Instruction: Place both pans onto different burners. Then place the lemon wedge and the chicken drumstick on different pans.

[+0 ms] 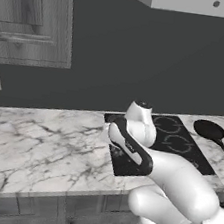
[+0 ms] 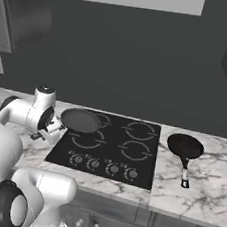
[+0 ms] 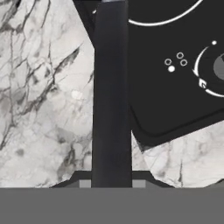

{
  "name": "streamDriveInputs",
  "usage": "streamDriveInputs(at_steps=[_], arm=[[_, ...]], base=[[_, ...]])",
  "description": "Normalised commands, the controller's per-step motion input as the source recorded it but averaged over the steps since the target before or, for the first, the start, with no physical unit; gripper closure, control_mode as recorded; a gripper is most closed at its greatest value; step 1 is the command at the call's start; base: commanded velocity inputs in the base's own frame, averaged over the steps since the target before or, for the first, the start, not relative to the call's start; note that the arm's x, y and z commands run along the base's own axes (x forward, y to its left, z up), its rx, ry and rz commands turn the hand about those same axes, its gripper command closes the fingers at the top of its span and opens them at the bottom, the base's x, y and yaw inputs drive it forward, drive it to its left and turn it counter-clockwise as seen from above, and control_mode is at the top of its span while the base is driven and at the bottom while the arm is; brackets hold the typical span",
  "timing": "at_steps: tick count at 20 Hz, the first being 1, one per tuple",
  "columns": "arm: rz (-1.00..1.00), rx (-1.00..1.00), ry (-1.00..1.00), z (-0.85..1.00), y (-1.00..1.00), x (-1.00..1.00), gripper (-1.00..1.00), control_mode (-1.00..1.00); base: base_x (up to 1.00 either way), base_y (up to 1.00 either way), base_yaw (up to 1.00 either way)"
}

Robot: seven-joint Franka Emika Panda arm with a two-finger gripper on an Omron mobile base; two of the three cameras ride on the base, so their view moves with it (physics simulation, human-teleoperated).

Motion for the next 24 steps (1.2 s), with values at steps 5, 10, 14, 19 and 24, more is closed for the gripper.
streamDriveInputs(at_steps=[5,10,14,19,24], arm=[[-0.07,-0.01,0.02,-0.2,-0.24,0.0,1.0,-1.0],[-0.05,-0.03,0.0,-0.26,-0.17,0.0,1.0,-1.0],[-0.04,-0.03,0.0,-0.36,-0.01,0.03,1.0,-1.0],[-0.04,-0.02,0.0,-0.3,0.0,0.12,1.0,-1.0],[0.0,0.0,0.0,-0.14,0.0,0.28,1.0,-1.0]], base=[[0.0,0.0,0.0],[0.0,0.0,0.0],[0.0,0.0,0.0],[0.0,0.0,0.0],[0.0,0.0,0.0]])
